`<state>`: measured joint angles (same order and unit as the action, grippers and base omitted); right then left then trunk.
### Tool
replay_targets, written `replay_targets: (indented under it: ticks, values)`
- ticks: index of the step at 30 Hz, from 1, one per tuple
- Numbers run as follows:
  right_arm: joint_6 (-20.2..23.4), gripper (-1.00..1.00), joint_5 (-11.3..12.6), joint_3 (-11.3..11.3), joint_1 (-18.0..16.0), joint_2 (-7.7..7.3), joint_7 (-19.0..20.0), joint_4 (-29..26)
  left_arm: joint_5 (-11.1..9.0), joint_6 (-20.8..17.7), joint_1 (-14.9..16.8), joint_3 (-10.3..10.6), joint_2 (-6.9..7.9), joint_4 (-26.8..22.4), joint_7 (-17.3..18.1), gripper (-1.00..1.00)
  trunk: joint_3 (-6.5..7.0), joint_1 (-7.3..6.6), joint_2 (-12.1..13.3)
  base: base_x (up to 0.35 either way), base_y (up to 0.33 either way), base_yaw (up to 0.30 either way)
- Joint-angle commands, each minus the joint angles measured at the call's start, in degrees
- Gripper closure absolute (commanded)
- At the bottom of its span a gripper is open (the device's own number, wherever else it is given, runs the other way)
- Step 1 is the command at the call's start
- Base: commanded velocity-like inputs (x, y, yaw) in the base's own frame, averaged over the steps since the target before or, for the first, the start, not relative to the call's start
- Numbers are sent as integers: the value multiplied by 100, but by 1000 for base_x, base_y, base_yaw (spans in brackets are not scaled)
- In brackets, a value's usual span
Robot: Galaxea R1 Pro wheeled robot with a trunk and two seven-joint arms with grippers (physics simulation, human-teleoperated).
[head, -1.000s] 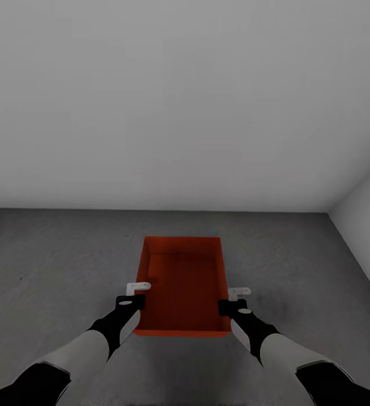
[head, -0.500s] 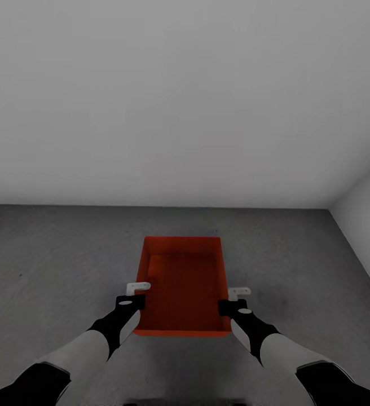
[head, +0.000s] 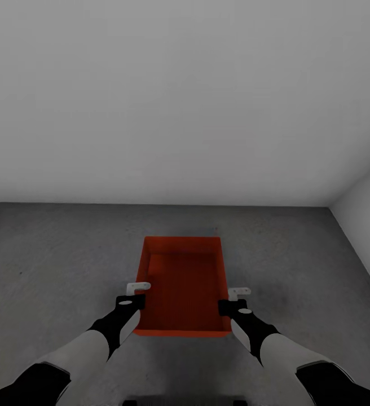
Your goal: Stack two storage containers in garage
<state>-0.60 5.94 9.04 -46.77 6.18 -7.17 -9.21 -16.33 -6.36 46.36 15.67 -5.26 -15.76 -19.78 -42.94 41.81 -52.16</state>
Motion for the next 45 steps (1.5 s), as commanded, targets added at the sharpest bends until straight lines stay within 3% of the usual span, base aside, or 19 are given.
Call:
replay_targets:
  ticks: [1, 11, 28, 45]
  values:
    - [-5, 100, 135, 28, 2, 6, -30, 16, 103, 40, 4, -100, -1, -103, -63, 100, -4, 0, -3, 0, 0, 0]
    - [-5, 100, 135, 28, 2, 14, -30, 16, 103, 40, 2, -100, -1, -103, -68, 100, -8, 0, -3, 0, 0, 0]
    - [-16, 100, 135, 27, 2, 15, -31, 16, 103, 39, 3, -100, -10, -96, -68, 100, -130, 0, -3, 0, 0, 0]
    - [-11, 100, 135, 28, 2, 16, -30, 16, 95, 38, 3, -99, -10, -102, -61, 100, -439, 374, -685, 0, 0, 0]
